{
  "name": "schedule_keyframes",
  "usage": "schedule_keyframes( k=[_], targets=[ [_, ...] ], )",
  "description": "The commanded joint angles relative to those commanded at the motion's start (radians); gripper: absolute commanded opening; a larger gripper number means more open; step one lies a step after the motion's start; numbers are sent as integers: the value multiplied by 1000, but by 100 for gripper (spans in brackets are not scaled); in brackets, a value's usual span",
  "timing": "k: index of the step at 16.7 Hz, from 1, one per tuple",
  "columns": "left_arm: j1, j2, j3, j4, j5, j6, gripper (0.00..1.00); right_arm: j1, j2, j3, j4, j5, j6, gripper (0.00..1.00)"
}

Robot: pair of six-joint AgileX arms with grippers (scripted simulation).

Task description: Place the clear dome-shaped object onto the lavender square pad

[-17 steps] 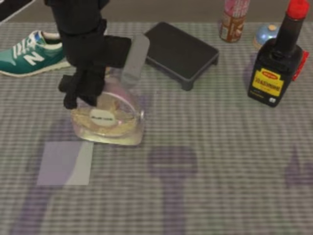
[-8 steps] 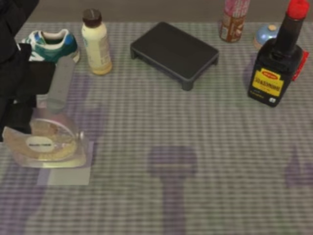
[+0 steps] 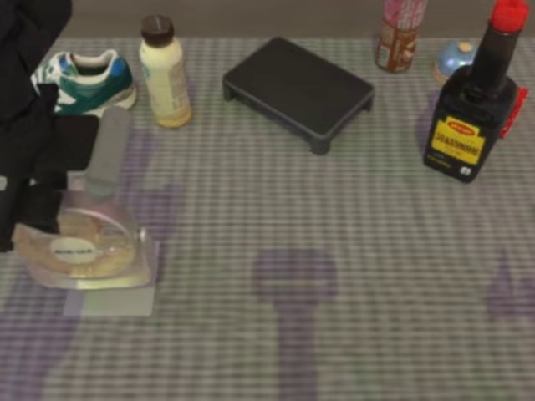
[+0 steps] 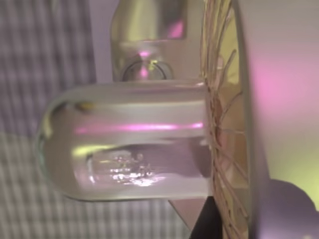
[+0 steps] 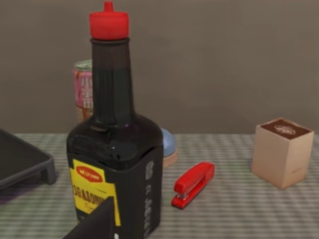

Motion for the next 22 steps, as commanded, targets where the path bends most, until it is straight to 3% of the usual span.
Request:
schedule_keyframes(
  k=[7,20,22],
  targets=[
    [0,10,-65,73,1,3,0,0,0,0,0,0,0,100],
    [0,10,-65,73,1,3,98,0,0,0,0,0,0,100],
    [0,10,-65,73,1,3,100,0,0,0,0,0,0,100]
  ],
)
